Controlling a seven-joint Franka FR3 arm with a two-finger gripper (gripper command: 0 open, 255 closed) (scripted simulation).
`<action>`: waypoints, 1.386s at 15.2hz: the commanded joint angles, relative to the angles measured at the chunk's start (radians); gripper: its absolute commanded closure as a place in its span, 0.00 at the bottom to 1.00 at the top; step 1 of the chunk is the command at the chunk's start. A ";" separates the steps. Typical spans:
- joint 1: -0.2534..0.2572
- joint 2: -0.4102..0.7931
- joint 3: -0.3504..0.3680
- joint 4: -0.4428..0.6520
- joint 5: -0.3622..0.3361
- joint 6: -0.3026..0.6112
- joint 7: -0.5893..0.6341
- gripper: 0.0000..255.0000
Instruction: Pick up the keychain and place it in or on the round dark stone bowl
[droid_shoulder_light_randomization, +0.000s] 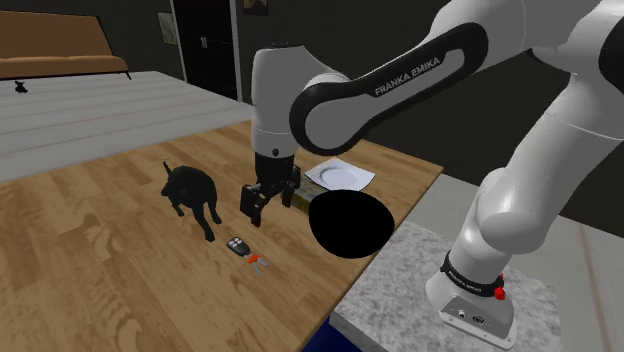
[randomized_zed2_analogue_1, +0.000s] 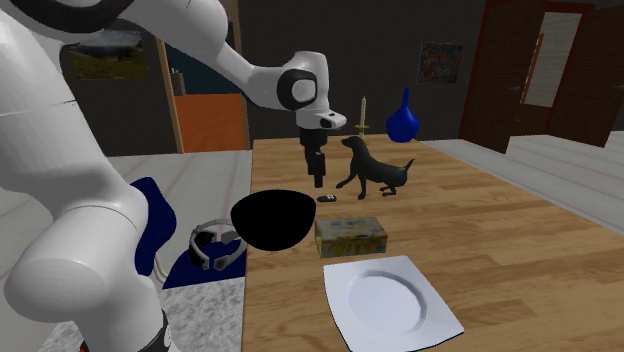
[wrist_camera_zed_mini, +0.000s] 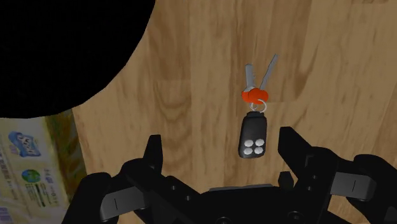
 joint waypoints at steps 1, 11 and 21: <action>-0.001 0.090 0.031 0.044 -0.063 0.035 0.068 0.00; 0.041 0.317 0.046 0.122 -0.250 0.134 0.237 0.00; 0.044 0.333 0.042 0.116 -0.264 0.152 0.246 1.00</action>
